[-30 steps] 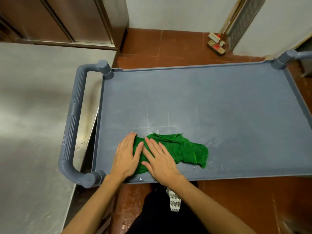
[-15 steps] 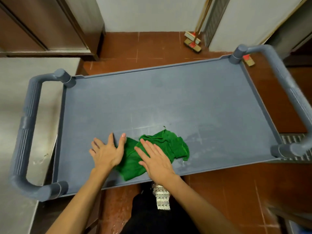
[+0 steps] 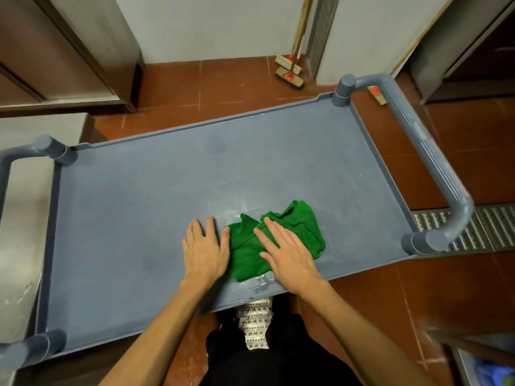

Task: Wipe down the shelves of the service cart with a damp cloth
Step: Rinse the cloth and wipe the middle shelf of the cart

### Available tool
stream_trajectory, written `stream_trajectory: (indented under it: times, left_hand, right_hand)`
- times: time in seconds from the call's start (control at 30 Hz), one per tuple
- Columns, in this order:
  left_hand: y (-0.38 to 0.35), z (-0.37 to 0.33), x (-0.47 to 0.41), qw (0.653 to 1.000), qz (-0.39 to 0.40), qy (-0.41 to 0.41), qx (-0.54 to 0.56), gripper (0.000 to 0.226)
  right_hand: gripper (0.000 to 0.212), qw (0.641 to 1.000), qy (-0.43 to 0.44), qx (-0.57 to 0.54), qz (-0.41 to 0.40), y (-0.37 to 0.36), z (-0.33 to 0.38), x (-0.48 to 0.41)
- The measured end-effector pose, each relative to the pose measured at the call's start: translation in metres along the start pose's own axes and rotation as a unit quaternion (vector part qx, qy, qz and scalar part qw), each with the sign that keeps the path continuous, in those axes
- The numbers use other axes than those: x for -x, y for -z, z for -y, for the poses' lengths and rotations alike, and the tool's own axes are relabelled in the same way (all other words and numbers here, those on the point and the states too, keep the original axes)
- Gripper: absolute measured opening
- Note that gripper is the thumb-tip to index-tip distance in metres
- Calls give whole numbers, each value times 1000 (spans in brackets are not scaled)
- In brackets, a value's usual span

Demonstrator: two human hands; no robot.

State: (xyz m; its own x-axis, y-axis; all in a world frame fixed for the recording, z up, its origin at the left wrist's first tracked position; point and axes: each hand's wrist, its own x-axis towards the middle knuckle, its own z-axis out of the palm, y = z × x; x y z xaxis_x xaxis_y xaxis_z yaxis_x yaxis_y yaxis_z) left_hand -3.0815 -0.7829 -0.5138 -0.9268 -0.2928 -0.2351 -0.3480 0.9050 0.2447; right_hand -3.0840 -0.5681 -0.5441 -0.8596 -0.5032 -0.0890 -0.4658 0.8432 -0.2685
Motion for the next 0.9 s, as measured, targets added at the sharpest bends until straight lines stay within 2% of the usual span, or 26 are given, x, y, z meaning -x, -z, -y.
stream_trajectory:
  times: [0.2, 0.47, 0.63, 0.77, 0.9]
  left_hand:
    - [-2, 2, 6, 997, 19, -17, -67, 65]
    - [4, -8, -4, 997, 40, 9, -59, 64]
    - [7, -10, -6, 997, 44, 14, -56, 57]
    - [10, -10, -4, 999, 37, 10, -39, 55]
    - [12, -7, -3, 998, 43, 8, -37, 57]
  right_hand:
    - [54, 996, -76, 24, -27, 16, -60, 14]
    - [54, 989, -136, 54, -37, 32, -110, 23]
    - [53, 971, -219, 75, -58, 44, -148, 29]
    - [53, 960, -265, 53, -72, 46, -158, 15]
    - [49, 956, -267, -3, -124, 43, -161, -4]
